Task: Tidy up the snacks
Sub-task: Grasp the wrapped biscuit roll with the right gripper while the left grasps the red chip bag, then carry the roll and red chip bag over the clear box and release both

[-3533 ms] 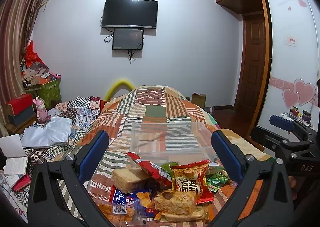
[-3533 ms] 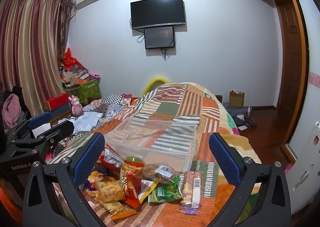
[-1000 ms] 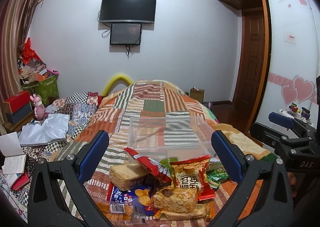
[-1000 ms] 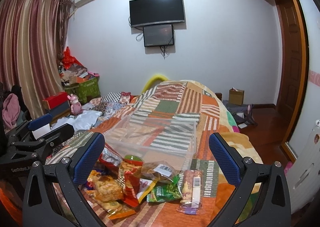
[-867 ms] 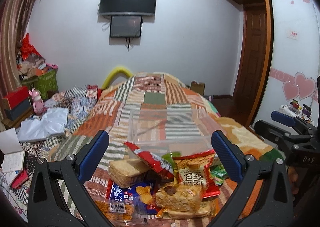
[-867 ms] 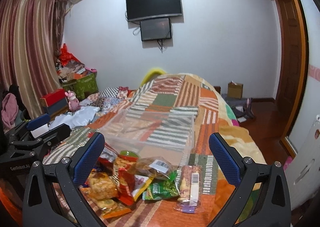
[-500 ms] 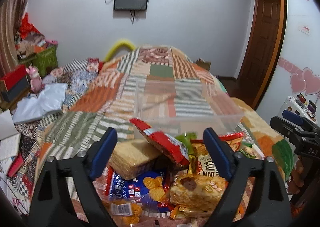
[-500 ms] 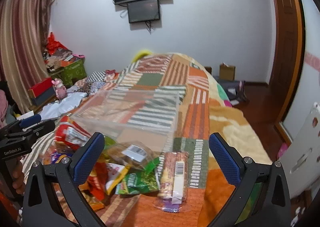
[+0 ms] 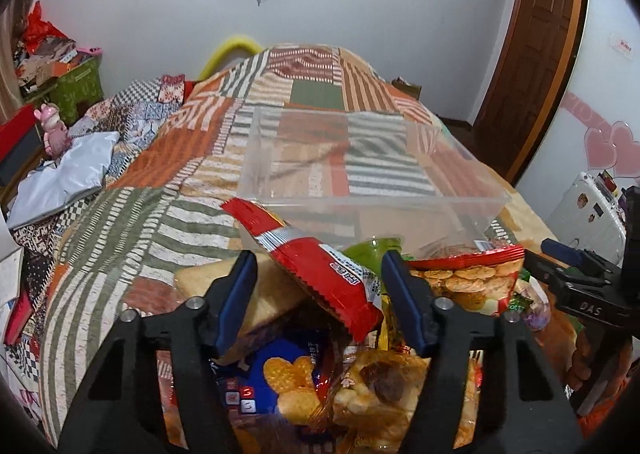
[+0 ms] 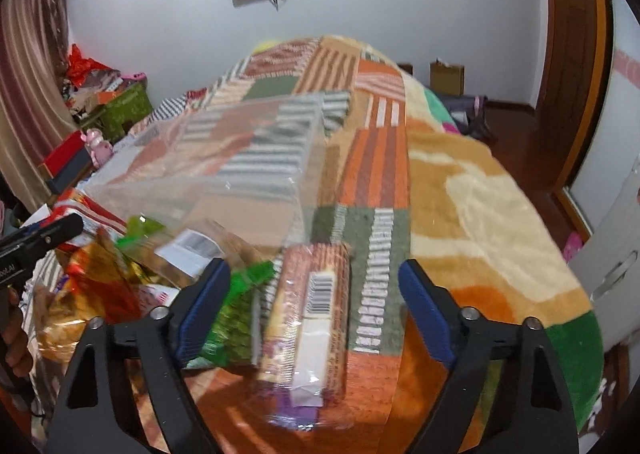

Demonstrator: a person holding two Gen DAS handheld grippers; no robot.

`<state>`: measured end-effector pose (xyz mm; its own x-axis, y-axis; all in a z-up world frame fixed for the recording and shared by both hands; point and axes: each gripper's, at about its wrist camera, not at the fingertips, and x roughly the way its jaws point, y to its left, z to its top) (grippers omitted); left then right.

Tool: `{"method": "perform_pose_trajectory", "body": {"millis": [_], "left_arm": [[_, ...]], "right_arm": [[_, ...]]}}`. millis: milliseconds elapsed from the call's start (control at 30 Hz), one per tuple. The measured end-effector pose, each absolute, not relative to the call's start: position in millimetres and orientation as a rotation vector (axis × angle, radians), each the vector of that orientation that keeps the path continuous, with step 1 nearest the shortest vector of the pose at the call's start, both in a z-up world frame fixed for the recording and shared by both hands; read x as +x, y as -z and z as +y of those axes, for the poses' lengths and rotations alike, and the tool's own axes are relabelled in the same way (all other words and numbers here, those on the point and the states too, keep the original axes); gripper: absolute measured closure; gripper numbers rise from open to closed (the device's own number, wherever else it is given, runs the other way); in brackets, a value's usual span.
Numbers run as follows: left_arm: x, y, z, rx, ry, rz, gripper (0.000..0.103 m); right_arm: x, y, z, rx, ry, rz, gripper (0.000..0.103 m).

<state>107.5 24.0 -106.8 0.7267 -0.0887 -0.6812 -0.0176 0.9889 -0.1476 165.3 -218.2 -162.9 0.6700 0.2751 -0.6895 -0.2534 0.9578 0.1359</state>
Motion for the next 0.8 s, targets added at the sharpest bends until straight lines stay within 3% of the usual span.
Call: {"method": "perform_pose_trajectory", "body": {"millis": [133,400,467,567,800], "left_arm": [[114,115,23,-0.173,0.052,0.778,0.048],[117,119,11,-0.108,0.033,0.762,0.053],[117,120,10,-0.1,0.027,0.758,0.057],[115,120,14,-0.116,0.033,0.755,0.061],[105,114,17,-0.129,0.05,0.742,0.073]], "right_arm": [[170,174,-220,0.038,-0.321,0.83,0.034],[172,186,-217,0.018,-0.337,0.869,0.037],[174,188,-220,0.031,-0.335,0.874,0.042],[177,188,-223,0.03,-0.31,0.875,0.06],[172,182,-222,0.034,-0.305,0.844,0.061]]}}
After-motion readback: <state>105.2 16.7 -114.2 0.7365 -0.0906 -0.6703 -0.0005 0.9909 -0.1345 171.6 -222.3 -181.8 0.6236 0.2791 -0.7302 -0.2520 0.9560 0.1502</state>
